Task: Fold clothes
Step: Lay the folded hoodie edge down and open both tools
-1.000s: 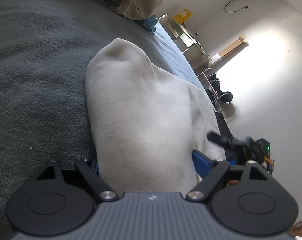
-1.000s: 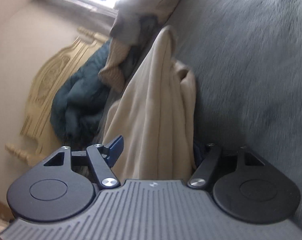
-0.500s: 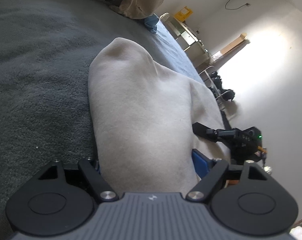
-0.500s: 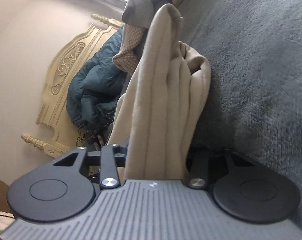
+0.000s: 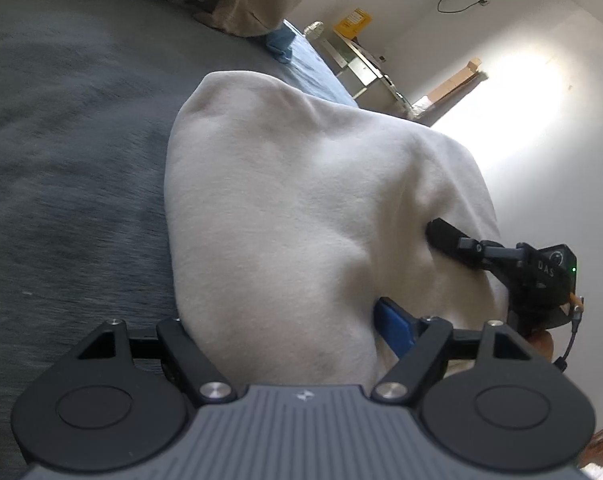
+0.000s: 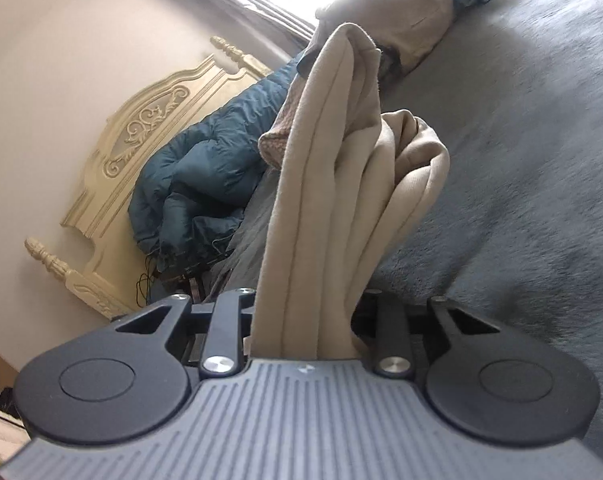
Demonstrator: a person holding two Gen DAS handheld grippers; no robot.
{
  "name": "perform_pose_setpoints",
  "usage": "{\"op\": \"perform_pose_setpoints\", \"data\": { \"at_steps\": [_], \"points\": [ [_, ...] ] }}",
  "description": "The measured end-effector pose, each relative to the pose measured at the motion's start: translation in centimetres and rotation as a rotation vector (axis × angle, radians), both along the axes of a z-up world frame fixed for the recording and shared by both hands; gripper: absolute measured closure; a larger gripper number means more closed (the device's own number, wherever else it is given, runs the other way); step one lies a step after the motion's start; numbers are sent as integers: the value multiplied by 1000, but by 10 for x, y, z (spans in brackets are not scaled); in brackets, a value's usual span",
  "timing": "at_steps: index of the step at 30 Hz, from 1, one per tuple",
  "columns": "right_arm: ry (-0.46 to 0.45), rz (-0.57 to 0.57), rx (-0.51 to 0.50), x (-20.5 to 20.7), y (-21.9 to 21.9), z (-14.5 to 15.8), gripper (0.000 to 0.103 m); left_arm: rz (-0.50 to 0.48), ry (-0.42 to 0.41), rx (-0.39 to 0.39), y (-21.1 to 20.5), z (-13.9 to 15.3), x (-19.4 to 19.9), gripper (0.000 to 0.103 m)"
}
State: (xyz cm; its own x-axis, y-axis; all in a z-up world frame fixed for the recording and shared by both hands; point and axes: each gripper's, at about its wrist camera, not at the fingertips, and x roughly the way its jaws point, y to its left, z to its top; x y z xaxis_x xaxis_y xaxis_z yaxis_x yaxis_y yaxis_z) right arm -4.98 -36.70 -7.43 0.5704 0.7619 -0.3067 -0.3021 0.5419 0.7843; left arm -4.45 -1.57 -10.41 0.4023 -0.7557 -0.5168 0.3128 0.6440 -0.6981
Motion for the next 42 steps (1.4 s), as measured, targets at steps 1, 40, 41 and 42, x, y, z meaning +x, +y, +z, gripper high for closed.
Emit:
{"op": "perform_pose_setpoints", "data": {
  "at_steps": [1,40,41,42],
  "points": [
    [2,-7,-7,-1,-4,3,76,-11,6,-10,-5,-1,2,24],
    [93,-216,-520,15,-4,102,77,-50,56,-187,-70,-32,28,23],
    [90,-209,-544,15,6,105,77,-31,43,-185,-62,-30,26,23],
    [88,-203,-567,16,16,108,77,-13,39,-194,-55,-29,28,23]
  ]
}}
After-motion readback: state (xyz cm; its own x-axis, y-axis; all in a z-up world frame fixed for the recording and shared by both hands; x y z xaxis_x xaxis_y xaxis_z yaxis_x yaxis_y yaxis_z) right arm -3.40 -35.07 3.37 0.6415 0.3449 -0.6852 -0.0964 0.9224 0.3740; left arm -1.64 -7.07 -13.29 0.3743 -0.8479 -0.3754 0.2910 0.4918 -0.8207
